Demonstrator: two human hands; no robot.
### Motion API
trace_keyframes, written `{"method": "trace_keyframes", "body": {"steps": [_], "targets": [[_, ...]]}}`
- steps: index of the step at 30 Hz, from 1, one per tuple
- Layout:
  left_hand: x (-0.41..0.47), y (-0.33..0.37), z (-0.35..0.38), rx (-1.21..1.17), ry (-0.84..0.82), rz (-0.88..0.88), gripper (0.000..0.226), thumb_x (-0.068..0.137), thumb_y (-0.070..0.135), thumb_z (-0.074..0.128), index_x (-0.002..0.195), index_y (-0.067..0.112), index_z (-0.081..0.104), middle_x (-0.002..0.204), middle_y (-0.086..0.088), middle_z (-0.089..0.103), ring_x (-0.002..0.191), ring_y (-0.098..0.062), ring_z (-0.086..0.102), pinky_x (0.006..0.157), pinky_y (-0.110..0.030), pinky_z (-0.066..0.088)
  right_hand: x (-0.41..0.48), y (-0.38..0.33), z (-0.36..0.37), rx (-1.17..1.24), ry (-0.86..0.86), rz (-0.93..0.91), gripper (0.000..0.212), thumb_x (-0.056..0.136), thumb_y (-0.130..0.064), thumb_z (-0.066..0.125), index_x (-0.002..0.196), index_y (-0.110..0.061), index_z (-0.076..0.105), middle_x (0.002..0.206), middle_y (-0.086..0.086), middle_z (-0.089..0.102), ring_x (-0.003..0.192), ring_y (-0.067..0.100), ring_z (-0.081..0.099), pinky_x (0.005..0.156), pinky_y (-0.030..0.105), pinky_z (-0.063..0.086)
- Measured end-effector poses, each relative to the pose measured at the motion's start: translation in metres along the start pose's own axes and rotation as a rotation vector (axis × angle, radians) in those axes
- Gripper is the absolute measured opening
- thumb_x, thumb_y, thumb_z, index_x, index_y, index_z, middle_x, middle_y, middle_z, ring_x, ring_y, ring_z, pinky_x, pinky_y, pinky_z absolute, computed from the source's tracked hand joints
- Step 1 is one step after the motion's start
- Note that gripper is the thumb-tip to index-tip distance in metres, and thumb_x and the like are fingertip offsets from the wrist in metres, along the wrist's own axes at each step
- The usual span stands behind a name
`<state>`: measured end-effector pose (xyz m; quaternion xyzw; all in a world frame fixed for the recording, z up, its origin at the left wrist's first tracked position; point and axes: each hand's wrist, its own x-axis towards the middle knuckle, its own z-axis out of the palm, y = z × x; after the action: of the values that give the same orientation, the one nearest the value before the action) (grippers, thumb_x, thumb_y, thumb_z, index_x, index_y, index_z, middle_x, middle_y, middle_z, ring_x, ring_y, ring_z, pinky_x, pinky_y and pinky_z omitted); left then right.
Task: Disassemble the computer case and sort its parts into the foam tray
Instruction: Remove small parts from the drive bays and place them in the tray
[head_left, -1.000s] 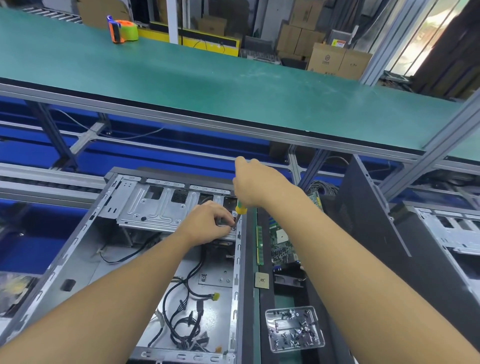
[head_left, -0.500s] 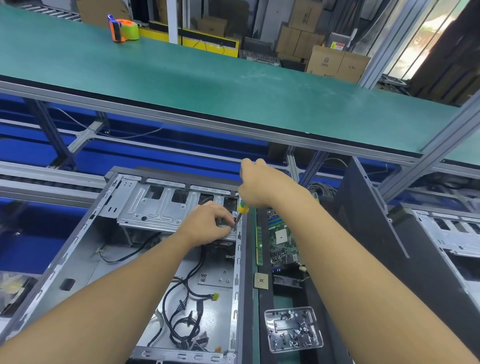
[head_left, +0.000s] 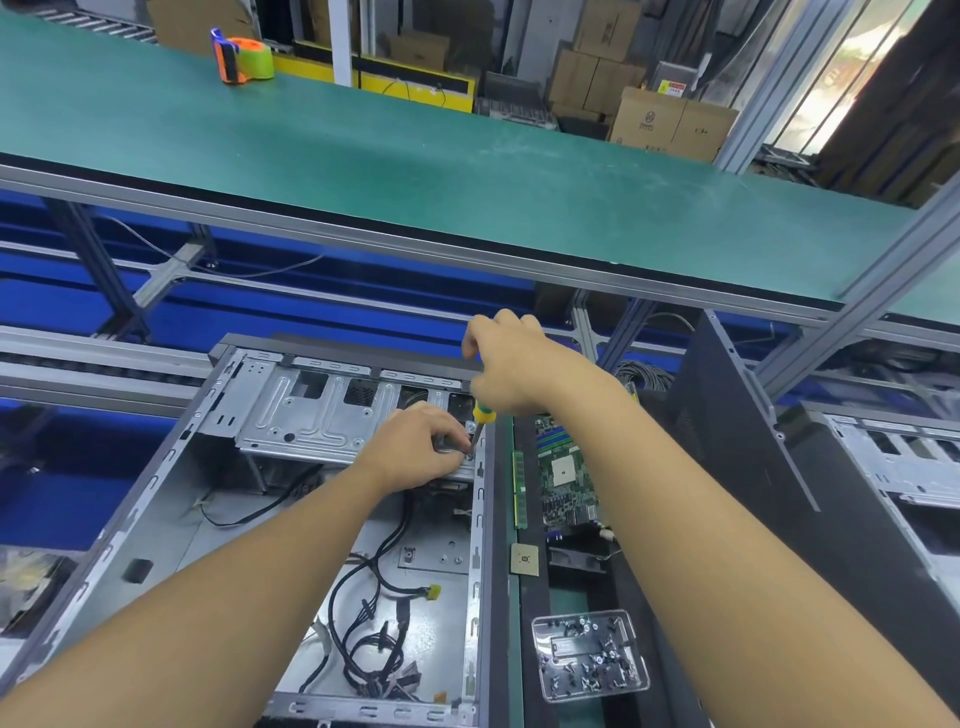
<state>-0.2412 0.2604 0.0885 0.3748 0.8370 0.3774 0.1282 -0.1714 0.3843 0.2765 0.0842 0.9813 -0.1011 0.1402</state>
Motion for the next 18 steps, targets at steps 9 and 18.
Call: {"method": "trace_keyframes", "body": {"steps": [9,18], "targets": [[0.000,0.000,0.001,0.006,-0.001,0.002,0.014,0.068,0.049,0.063,0.077,0.044,0.071,0.095,0.028,0.067,0.105,0.000,0.053,0.096,-0.040,0.046,0.003,-0.001,0.012,-0.225,0.218,0.054,0.017,0.102,-0.018,0.042,0.118,-0.012,0.044,0.107,0.007,0.059,0.085,0.032,0.055,0.059,0.036,0.033],[0.002,0.006,0.006,0.243,0.036,0.057,0.006,0.084,0.041,0.070,0.086,0.036,0.072,0.100,0.024,0.063,0.105,-0.005,0.052,0.096,-0.038,0.035,0.000,0.005,0.016,-0.158,0.231,0.027,0.025,0.102,-0.031,0.053,0.117,-0.012,0.047,0.105,0.007,0.053,0.086,0.032,0.054,0.067,0.039,0.041]]}}
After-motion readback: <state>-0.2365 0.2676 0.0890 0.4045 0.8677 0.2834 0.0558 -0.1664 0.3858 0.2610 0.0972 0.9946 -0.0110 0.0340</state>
